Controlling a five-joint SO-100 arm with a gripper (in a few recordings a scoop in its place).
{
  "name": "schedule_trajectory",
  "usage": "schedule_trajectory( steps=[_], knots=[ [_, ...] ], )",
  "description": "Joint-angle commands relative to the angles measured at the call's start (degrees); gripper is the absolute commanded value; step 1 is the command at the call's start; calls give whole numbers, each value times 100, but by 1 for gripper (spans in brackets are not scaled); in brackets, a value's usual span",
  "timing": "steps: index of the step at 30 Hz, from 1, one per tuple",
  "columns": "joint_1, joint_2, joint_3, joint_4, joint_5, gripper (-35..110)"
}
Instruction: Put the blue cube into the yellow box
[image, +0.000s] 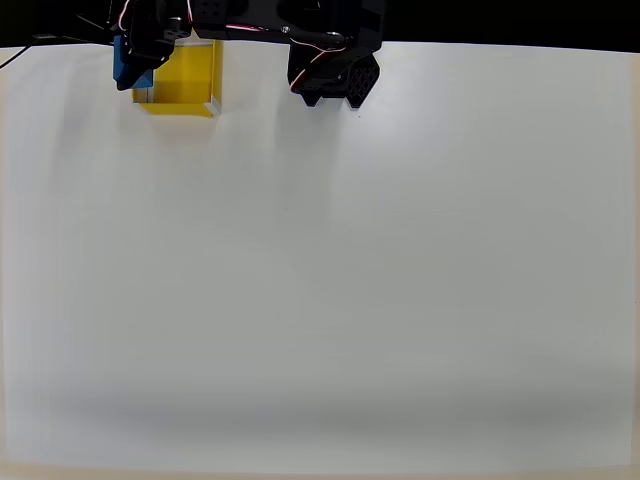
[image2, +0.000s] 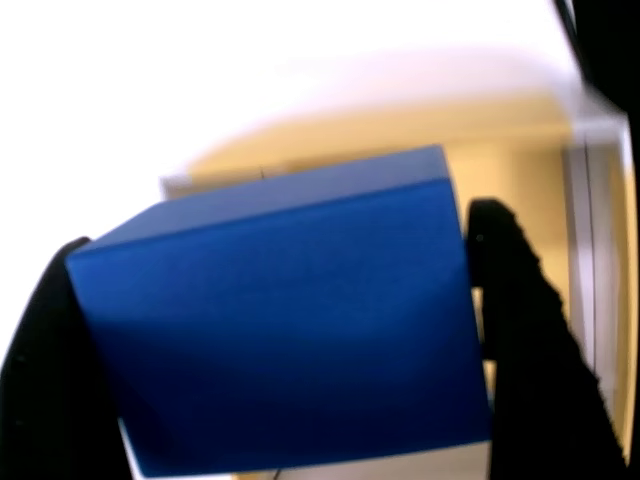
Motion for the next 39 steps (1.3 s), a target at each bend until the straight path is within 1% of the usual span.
schedule_trajectory(
  steps=[1, 9, 16, 27, 34, 37, 38, 39],
  knots=[
    [202, 958, 299, -299, 62, 21],
    [237, 1740, 1433, -554, 141, 21],
    [554, 2136, 1837, -536, 185, 20],
    [677, 2101, 2338, -905, 272, 20],
    [668, 2048, 2795, -1371, 308, 22],
    [677, 2074, 3094, -1679, 387, 28],
    [677, 2101, 3226, -1837, 387, 32],
    [703, 2127, 3340, -1960, 475, 39]
  ],
)
